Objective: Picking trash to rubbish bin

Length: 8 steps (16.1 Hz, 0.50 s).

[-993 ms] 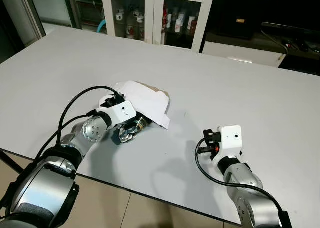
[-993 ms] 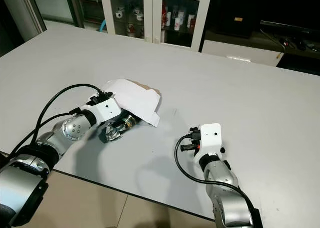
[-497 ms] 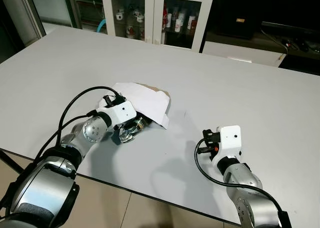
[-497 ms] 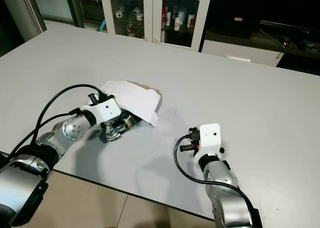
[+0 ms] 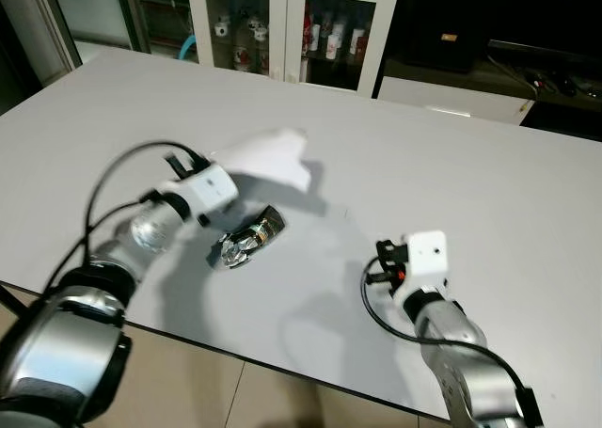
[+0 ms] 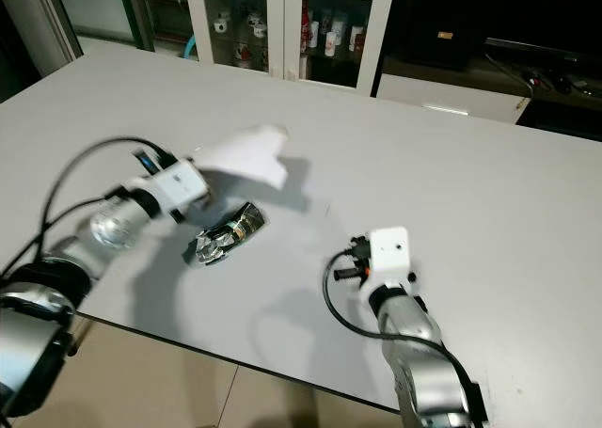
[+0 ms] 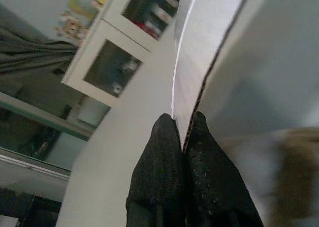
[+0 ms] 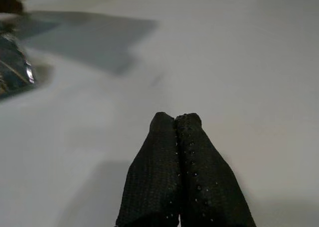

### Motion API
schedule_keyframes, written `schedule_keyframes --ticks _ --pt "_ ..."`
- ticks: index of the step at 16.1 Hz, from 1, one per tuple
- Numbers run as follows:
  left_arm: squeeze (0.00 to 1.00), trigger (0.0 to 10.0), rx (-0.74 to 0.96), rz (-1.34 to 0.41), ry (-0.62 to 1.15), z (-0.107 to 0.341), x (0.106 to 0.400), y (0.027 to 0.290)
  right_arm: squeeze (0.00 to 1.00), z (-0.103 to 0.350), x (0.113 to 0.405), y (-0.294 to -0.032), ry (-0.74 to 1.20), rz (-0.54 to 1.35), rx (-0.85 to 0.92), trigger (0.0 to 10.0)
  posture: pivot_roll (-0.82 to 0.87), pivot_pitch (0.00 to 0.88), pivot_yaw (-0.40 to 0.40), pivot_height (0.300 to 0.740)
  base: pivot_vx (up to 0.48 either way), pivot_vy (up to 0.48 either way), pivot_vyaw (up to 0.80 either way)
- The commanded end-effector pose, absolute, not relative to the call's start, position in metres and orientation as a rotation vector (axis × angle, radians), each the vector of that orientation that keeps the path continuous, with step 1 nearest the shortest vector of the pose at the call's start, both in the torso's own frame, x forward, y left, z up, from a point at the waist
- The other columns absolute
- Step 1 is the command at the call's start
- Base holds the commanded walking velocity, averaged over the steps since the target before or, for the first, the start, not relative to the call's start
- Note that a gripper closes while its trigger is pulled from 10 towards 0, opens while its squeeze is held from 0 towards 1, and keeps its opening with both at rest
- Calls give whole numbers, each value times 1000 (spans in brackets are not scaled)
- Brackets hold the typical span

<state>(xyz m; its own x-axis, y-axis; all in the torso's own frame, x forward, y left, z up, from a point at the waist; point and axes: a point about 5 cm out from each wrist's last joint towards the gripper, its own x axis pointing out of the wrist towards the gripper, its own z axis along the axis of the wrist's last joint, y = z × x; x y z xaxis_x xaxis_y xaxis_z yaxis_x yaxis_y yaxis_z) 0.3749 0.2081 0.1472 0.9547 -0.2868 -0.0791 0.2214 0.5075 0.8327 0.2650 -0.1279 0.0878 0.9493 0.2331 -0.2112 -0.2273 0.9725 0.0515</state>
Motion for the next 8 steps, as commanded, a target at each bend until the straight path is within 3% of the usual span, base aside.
schedule_keyframes --ticks 1,5,6,7,8 --pt "0 0 964 -296 -122 162 377 211 0 91 269 -121 201 275 22 10000 25 18 -73 740 0 0 0" --pt "0 0 925 -237 -173 197 367 248 0 101 295 -87 191 479 27 10000 58 35 -92 740 0 0 0" --pt "0 0 947 -231 -176 202 363 255 341 104 297 -79 182 535 32 10000 61 36 -93 740 0 0 0" --pt "0 0 922 -191 -176 208 356 268 1000 108 298 -68 169 595 72 10000 73 33 -94 740 0 0 0" --pt "0 0 905 -158 -175 211 350 276 1000 110 298 -62 162 626 90 10000 74 30 -91 740 0 0 0"
